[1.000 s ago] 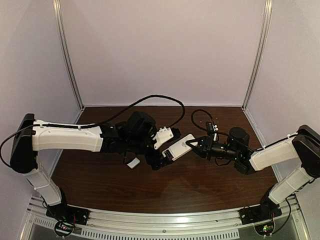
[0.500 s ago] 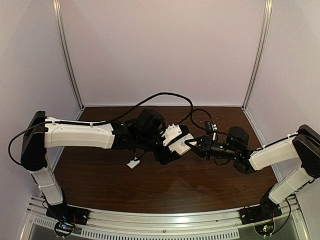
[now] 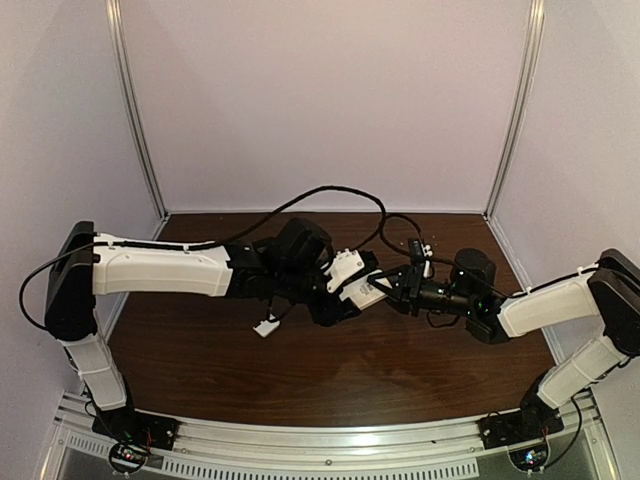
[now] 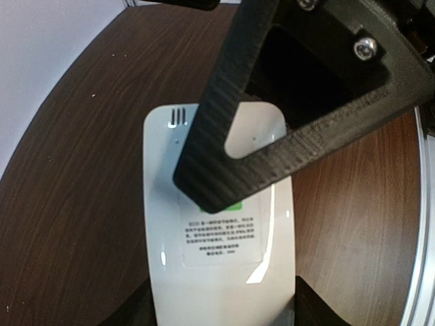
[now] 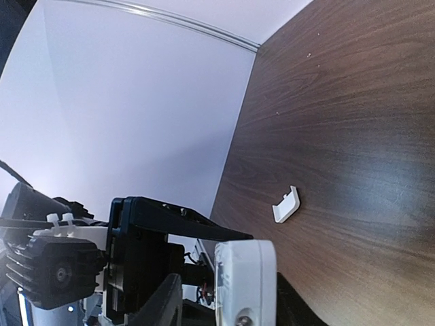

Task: Load the batteries into the remote control
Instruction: Pass from the right arm to the left, then place the remote control without the battery cover at the center of the board.

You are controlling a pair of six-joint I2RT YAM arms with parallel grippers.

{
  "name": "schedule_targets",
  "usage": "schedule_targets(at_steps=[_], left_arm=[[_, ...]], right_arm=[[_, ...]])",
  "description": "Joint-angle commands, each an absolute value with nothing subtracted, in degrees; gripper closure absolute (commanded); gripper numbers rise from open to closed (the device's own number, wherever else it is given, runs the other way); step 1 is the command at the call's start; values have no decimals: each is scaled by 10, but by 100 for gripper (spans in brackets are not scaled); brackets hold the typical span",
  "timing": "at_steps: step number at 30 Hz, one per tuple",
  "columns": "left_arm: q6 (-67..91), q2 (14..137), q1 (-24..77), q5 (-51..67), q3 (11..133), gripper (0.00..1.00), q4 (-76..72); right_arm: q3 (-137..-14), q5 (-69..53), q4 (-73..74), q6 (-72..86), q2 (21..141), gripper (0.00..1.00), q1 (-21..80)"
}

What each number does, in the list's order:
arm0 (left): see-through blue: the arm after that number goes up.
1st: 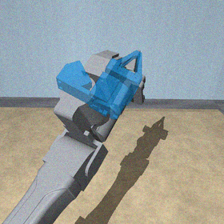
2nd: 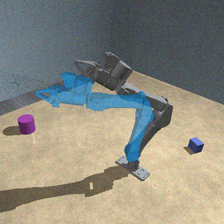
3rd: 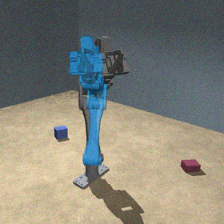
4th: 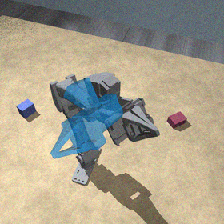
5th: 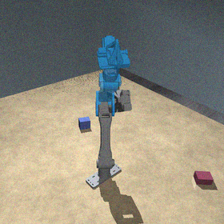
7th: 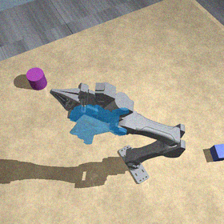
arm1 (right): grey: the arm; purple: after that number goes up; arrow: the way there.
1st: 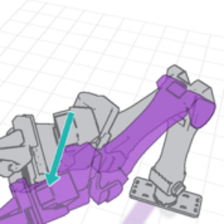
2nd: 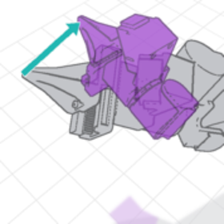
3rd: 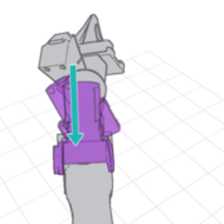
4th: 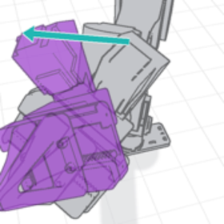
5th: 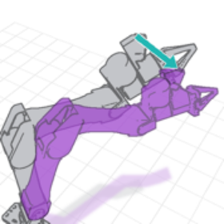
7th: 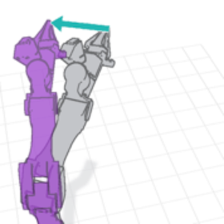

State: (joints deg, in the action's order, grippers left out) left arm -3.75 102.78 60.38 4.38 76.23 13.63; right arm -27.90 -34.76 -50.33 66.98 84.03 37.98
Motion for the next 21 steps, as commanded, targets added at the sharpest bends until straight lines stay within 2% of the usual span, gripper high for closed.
schedule_targets(at_steps=[1,4,9,14,21], left_arm=[[-31,1025,603,60,737,57,128],[-19,1020,602,60,715,57,123],[-2,1030,590,70,663,57,91],[18,1078,584,72,660,57,80],[31,1125,575,60,674,57,70]], right_arm=[[-296,-347,-443,638,816,51,366],[-297,-327,-380,608,793,37,340],[-316,-266,-218,509,726,27,295],[-318,-269,-168,465,695,27,276],[-295,-283,-191,458,681,28,275]])
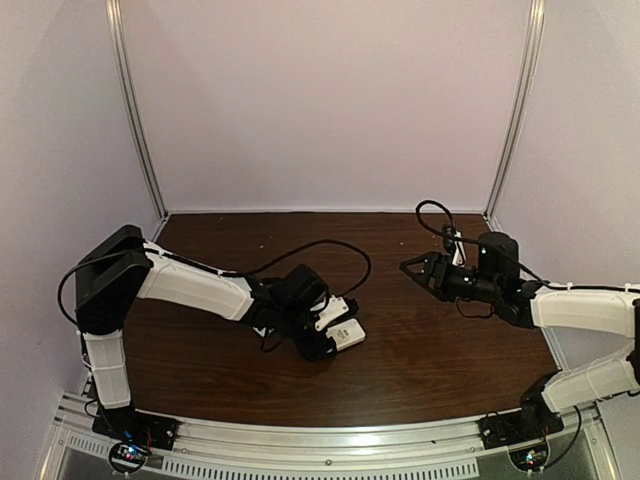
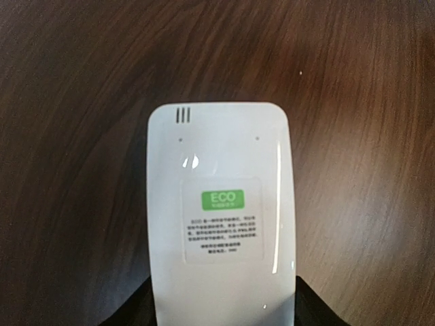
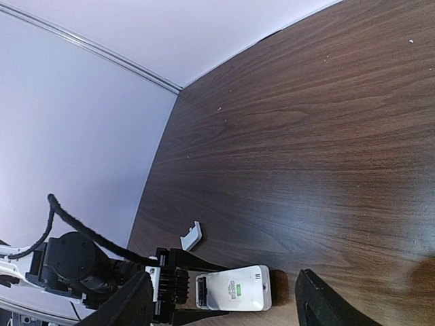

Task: Load the batteries into the remote control
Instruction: Place the remote control without the battery cover at the center of the board.

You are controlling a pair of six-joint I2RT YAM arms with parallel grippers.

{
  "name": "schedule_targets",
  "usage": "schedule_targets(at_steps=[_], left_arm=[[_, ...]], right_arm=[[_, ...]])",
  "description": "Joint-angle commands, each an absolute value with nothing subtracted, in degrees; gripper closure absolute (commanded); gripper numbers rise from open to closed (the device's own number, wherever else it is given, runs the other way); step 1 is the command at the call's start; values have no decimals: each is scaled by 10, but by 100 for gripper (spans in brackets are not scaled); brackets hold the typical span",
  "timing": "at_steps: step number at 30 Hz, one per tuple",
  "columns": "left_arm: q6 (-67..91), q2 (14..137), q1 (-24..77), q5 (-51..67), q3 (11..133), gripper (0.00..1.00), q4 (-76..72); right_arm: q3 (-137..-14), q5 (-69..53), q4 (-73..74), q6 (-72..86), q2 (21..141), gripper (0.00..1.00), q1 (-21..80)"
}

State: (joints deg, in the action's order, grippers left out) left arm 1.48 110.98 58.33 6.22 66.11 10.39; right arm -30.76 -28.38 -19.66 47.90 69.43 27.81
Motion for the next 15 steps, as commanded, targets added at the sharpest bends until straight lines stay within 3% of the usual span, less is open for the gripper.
schedule_targets(at_steps=[1,6,15], left_arm=[[32,1132,574,59,677,57,71],[33,1158,573,48,689,53,79],[22,1130,572,57,705,9,128]], right_arm=[[-294,-284,-192,458,678,28,275],[-292,-289,-193,455,673,28,275],[-305,-292,-179,441,664,27,273]])
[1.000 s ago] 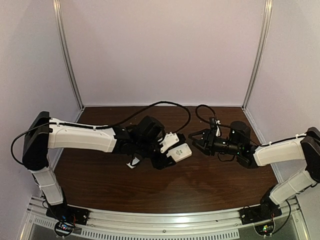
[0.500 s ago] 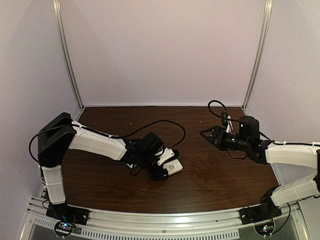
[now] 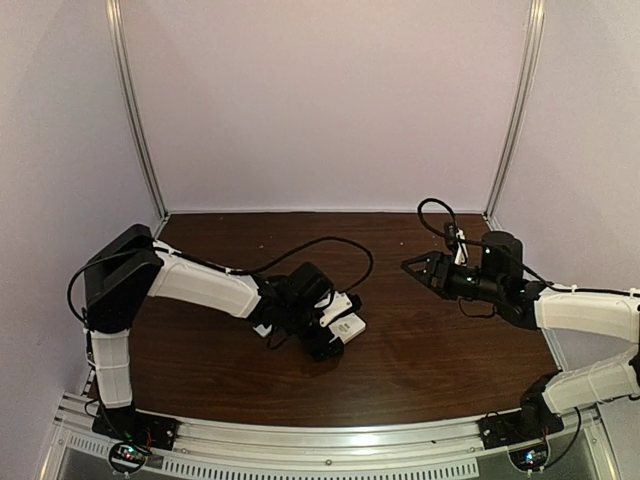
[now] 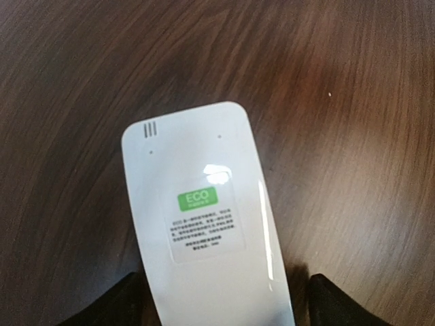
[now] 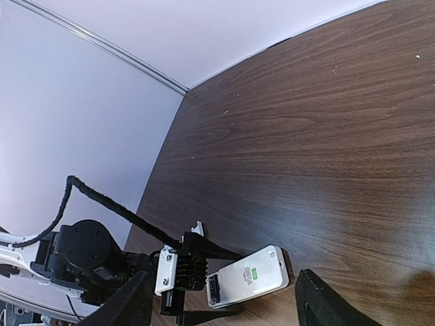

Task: Load the batteries into the remote control
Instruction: Place the remote control without the battery cover at the center of the board, then pick up the battery cover from the center of the board.

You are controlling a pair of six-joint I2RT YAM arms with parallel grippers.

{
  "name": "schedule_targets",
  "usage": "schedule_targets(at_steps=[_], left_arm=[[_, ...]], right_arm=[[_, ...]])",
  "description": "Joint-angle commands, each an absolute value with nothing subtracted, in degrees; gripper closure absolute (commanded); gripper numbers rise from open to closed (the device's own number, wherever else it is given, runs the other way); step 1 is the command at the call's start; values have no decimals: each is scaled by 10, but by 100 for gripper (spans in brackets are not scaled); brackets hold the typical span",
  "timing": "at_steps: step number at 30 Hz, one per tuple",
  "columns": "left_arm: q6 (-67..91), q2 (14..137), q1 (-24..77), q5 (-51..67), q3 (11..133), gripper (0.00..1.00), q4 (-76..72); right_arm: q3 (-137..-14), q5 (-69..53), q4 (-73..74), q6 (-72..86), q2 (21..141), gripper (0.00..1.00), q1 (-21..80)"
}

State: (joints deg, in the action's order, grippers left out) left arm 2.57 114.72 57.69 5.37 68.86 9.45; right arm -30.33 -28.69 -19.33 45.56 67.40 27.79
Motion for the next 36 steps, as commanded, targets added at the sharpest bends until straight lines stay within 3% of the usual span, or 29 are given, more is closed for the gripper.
schedule_targets(at_steps=[1,8,13,18,26,36], left_arm=[[22,1124,572,56,709,5,135],[63,983,551,-11,666,3,145],[113,891,464,61,597,3,181],[98,872,456,-15,558,7,229],[99,940,453,-17,573,41,261],[91,1012,440,0,597,56,247]], right_arm=[[-305,-292,-179,440,663,27,272],[-316,-301,-170,420,657,28,271],[-322,-336,-154,393,665,39,272],[-303,-363,-138,383,671,45,286],[-299,-359,-126,370,668,46,288],[-319,-368,-126,355,672,46,289]])
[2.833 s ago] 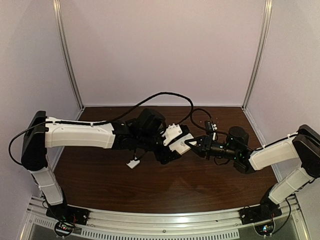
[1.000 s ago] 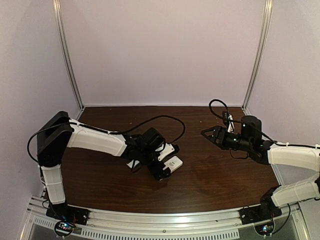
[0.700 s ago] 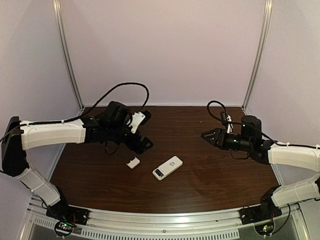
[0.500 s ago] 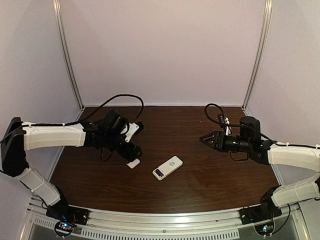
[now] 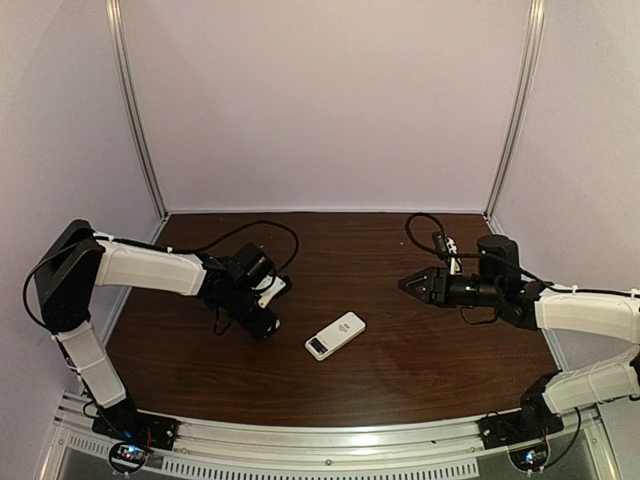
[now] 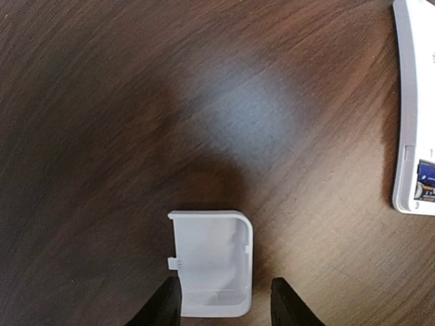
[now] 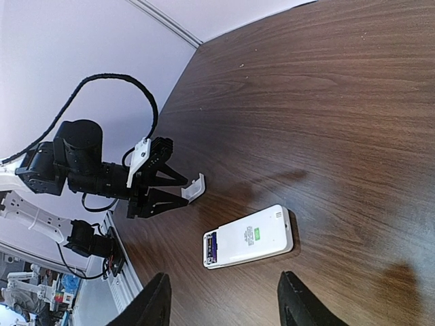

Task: Load the batteries into the remote control
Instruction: Pick up the battery cover from the center of the board.

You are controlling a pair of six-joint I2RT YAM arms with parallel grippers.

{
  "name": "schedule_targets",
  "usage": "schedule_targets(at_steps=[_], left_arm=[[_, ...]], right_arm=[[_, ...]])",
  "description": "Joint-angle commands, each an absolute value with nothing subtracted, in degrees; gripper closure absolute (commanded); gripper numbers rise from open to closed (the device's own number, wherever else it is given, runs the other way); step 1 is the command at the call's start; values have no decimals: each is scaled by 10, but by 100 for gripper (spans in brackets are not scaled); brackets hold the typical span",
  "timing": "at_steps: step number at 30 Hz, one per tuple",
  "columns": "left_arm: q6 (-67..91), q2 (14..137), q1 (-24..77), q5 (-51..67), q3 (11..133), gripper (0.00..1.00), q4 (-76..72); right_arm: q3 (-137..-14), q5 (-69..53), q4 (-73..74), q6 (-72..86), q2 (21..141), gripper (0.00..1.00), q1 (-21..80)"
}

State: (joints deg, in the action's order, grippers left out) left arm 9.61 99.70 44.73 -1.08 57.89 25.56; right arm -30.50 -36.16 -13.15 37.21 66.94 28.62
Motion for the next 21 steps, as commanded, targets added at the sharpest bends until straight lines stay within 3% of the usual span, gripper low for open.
schedule_targets(at_steps=[1,6,11,16,21], left_arm=[[89,1019,438,0,599,58,247],[82,1033,436,34,601,74,244],[69,1036,435,63,602,98,247],[61,1015,435,97,618,100,254],[52,918,435,313,632,100,195]], right_arm=[[-320,-369,-126,352,671,45,289],[-328,-375,-127,343,671,43,290],[-338,-378,-126,333,669,44,289],[-352,-384,-120,320,664,46,289],[-370,-416,-123,301,655,47,289]])
